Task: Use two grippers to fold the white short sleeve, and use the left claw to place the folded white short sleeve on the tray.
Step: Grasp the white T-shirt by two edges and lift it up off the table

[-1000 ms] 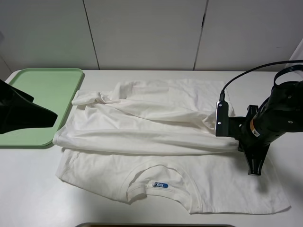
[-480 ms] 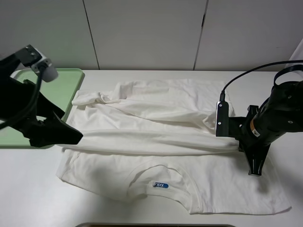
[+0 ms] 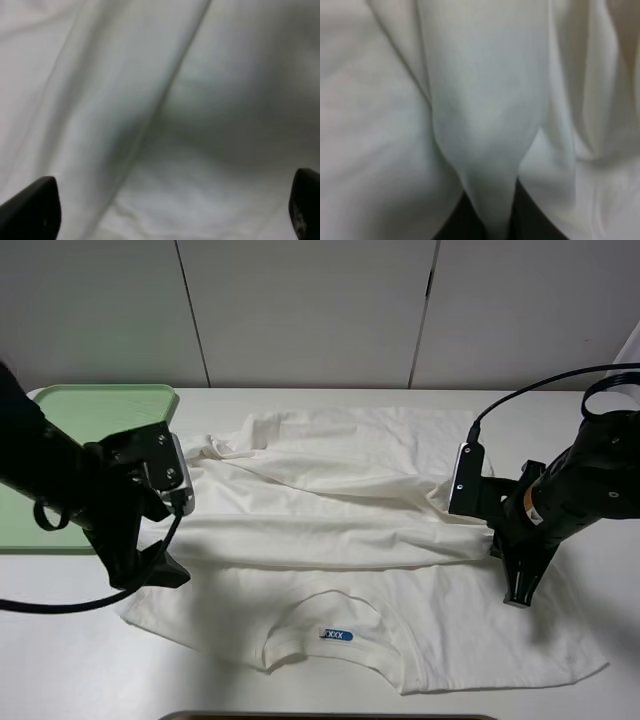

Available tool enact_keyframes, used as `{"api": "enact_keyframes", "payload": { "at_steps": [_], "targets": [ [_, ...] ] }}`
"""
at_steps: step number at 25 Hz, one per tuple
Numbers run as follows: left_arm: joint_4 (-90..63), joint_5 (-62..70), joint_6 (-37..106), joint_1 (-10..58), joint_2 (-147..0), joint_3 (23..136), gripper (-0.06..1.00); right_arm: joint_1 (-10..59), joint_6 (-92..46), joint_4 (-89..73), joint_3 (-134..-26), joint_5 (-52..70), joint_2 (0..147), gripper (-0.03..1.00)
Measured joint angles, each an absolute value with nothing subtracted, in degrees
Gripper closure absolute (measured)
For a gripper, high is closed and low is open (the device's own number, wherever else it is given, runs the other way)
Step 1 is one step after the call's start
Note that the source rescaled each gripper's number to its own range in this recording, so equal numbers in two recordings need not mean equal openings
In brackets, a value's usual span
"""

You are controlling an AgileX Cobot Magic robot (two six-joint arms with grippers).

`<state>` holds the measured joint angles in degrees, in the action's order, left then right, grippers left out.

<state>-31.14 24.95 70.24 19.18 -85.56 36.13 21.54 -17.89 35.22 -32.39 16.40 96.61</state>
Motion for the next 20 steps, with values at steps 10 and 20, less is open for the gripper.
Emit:
{"api": "enact_keyframes", "payload": {
  "at_steps": [10, 20],
  "targets": [
    [-22.93, 12.75, 72.7, 19.31, -96.29, 41.36, 0.07, 21.54, -17.89, 34.65, -32.39, 14.13, 96.61, 0.97],
    [-12.66, 18.36, 78.83, 19.31, -96.28, 41.58, 0.1, 21.54, -17.89, 34.29, -32.39, 13.54, 96.61, 0.97]
  ]
}}
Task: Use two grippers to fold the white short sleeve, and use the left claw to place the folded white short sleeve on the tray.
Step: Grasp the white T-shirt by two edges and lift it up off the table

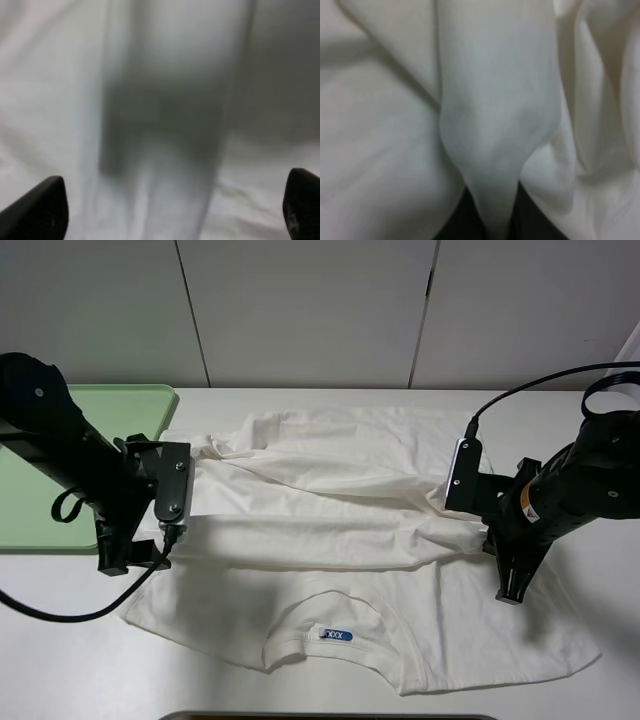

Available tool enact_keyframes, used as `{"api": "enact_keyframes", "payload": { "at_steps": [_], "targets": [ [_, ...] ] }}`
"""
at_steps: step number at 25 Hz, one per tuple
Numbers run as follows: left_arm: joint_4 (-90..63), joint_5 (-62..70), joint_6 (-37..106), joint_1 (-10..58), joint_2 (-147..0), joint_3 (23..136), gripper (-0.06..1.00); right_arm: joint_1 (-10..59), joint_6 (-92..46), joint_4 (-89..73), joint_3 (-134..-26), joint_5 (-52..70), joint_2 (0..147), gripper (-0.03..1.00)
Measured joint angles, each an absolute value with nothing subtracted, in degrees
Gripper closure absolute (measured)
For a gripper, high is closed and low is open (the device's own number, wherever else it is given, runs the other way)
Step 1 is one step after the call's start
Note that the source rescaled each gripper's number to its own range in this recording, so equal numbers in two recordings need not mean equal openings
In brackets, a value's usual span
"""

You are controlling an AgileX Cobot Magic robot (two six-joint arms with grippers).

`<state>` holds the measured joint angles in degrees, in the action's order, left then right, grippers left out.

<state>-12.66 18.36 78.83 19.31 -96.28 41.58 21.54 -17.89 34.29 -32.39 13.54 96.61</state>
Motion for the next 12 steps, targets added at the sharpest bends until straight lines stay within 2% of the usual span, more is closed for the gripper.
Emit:
{"api": "enact_keyframes", "payload": {
  "at_steps": [4, 12],
  "targets": [
    [-7.87, 18.51, 78.13, 19.31, -96.28, 41.58, 0.14, 21.54, -17.89, 32.9, -32.39, 13.54, 96.61, 0.97],
    [-1.19, 18.51, 77.59, 19.31, -97.61, 41.63, 0.16, 21.54, -17.82, 30.36, -32.39, 13.54, 96.61, 0.97]
  ]
}}
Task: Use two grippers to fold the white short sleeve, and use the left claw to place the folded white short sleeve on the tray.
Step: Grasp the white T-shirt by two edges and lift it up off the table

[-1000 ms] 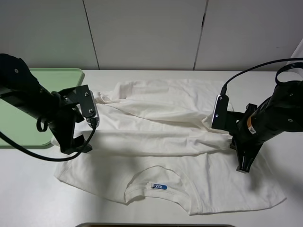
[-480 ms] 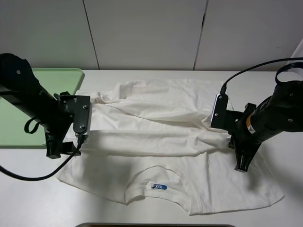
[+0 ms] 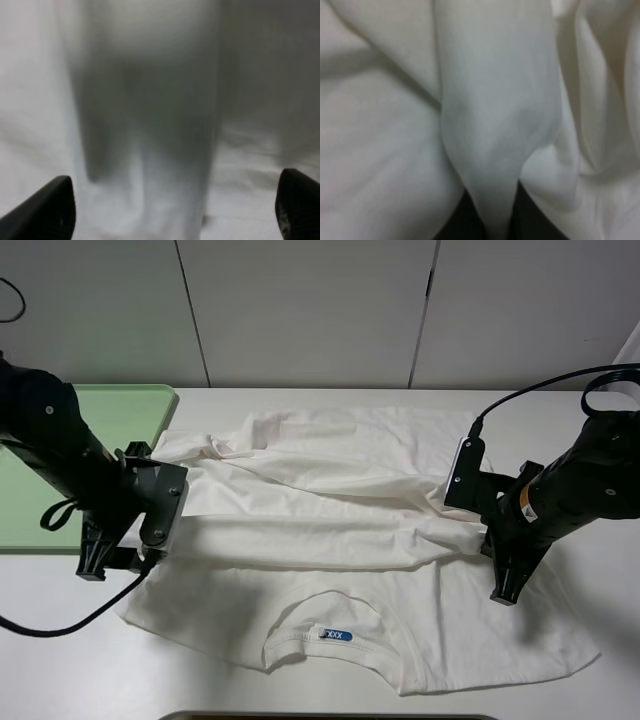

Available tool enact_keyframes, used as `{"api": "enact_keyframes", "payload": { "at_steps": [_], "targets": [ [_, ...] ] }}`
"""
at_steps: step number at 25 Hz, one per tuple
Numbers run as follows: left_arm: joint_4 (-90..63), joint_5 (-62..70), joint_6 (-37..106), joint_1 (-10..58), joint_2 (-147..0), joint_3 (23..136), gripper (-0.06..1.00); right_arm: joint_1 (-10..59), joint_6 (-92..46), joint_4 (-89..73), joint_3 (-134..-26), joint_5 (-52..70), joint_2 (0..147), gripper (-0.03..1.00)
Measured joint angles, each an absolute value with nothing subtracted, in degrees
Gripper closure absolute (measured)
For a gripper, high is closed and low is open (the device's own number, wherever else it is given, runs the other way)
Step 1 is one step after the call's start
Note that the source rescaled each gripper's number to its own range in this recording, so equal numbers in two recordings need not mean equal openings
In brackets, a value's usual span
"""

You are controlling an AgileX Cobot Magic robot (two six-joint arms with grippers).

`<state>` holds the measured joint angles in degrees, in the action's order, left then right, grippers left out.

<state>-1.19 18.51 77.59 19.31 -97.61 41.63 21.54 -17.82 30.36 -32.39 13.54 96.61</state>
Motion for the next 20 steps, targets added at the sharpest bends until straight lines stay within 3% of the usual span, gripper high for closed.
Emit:
{"api": "enact_keyframes", "payload": {
  "at_steps": [8, 11, 14, 17, 18, 20],
  "targets": [
    [3.18, 17.37, 77.12, 19.31, -101.77, 41.63, 0.17, 21.54, -17.72, 30.15, -32.39, 13.54, 96.61, 0.97],
    [3.64, 16.34, 76.39, 19.31, -102.26, 41.63, 0.24, 21.54, -17.72, 30.15, -32.39, 13.54, 96.61, 0.97],
    [3.68, 15.08, 74.63, 19.31, -102.31, 41.63, 0.43, 21.54, -17.72, 30.15, -32.39, 13.54, 96.61, 0.97],
    [3.8, 14.54, 72.62, 19.31, -102.28, 41.63, 0.74, 21.54, -17.72, 30.15, -32.39, 13.54, 96.61, 0.97],
    [3.8, 14.54, 72.62, 19.31, -102.28, 41.63, 0.74, 21.54, -17.72, 30.15, -32.39, 13.54, 96.61, 0.97],
    [3.8, 14.05, 69.11, 19.31, -102.28, 41.63, 0.92, 21.54, -17.72, 30.15, -32.39, 13.54, 96.61, 0.97]
  ]
}}
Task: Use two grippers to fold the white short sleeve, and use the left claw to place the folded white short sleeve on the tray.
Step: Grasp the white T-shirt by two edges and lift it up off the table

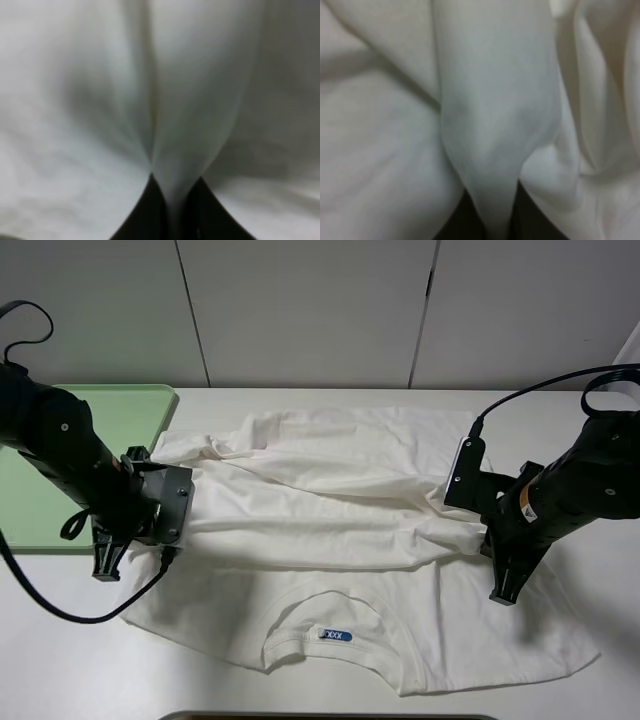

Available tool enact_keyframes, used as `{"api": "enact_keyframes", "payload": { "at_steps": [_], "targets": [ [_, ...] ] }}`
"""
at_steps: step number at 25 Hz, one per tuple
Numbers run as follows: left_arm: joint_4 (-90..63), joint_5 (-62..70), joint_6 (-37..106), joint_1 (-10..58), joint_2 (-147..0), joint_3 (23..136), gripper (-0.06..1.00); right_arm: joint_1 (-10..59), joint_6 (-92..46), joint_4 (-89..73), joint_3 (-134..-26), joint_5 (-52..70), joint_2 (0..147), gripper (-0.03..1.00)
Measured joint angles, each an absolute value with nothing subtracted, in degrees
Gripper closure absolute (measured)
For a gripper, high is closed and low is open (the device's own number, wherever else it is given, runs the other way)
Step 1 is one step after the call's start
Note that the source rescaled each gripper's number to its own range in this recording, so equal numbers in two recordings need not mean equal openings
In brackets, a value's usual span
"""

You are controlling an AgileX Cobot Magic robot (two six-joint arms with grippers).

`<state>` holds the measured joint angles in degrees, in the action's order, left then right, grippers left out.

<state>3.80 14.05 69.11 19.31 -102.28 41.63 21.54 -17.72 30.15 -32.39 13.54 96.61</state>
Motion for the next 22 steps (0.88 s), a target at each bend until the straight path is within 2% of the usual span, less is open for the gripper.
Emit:
{"api": "enact_keyframes", "payload": {
  "at_steps": [6, 12, 22],
  "targets": [
    [3.81, 11.8, 61.25, 19.31, -102.17, 41.63, 0.94, 21.54, -17.46, 30.28, -32.39, 13.59, 96.61, 0.97],
    [3.86, 8.07, 59.21, 19.31, -97.82, 41.63, 0.94, 21.54, -16.74, 33.65, -33.56, 17.01, 94.19, 0.97],
    [3.86, 1.41, 52.79, 19.31, -82.72, 41.57, 0.94, 21.54, -6.45, 45.45, -39.41, 26.4, 75.87, 0.97]
  ]
}}
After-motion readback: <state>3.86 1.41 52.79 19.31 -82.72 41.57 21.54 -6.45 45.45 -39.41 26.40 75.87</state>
